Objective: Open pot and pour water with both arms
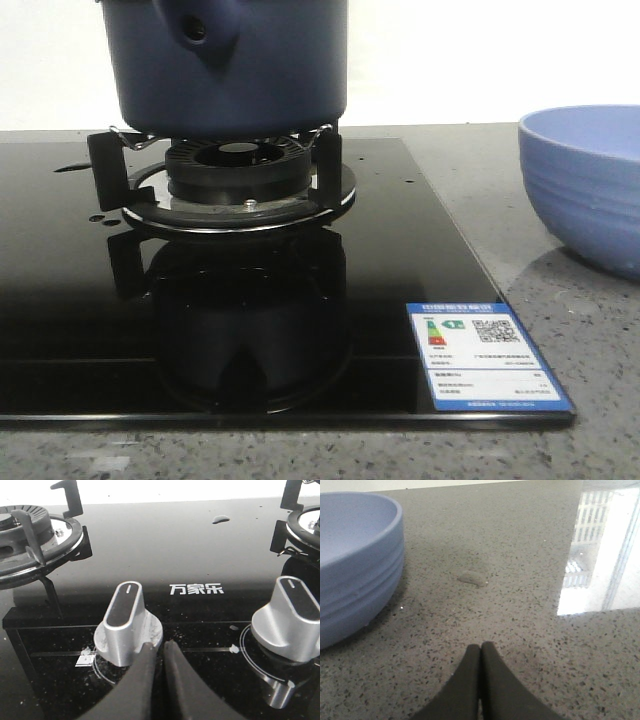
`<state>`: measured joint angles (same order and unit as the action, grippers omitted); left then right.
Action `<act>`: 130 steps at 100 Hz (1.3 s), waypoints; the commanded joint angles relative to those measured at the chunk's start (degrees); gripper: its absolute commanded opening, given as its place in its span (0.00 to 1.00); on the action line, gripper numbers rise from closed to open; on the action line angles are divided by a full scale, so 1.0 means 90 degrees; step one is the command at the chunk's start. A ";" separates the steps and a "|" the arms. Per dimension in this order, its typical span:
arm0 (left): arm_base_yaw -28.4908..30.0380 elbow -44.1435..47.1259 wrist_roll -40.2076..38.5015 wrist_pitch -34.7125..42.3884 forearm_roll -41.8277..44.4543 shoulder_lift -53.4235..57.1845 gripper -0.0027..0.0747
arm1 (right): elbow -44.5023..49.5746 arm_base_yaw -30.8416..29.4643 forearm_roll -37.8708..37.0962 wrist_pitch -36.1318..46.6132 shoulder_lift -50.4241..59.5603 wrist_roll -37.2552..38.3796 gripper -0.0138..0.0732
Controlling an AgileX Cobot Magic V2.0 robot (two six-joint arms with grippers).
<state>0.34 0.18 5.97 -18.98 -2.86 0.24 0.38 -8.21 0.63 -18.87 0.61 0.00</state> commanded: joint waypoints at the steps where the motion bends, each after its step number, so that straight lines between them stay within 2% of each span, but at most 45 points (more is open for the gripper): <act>1: -0.0051 0.0181 -0.0056 0.0304 -0.0082 0.0181 0.01 | 0.0176 -0.0046 -0.0071 0.0151 0.0113 0.0000 0.09; 68: -0.0051 0.0181 -0.0056 0.0304 -0.0082 0.0181 0.01 | 0.0176 -0.0046 -0.0071 0.0151 0.0113 0.0000 0.09; 75: -0.0051 0.0181 -0.0056 0.0358 0.0095 0.0181 0.01 | 0.0176 -0.0046 -0.0071 0.0415 0.0113 0.0000 0.09; 85: -0.0051 0.0181 -0.0056 0.0576 -0.0023 0.0181 0.01 | 0.0176 -0.0046 0.0157 0.1320 0.0113 0.0000 0.09; 90: -0.0051 0.0181 -0.0056 0.0792 -0.0651 0.0181 0.01 | 0.0176 -0.0046 0.0619 0.1776 0.0113 0.0000 0.09; 98: -0.0051 0.0181 -0.0056 0.1092 -0.2765 0.0181 0.01 | 0.0176 -0.0046 0.1335 0.2364 0.0113 0.0000 0.09; 102: -0.0051 0.0181 -0.0056 0.1108 -0.3479 0.0181 0.01 | 0.0176 -0.0046 0.1670 0.2543 0.0113 0.0000 0.09; 113: -0.0051 0.0181 -0.0056 0.1332 -0.4575 0.0181 0.01 | 0.0164 -0.0046 0.2609 0.2699 0.0113 0.0000 0.09; 130: -0.0051 0.0166 -0.0056 0.1629 -0.6612 0.0181 0.01 | 0.0133 -0.0046 0.2982 0.2642 0.0113 0.0000 0.09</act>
<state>0.34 0.18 5.97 -9.18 -51.42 0.24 0.38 -8.21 25.89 0.47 0.61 0.00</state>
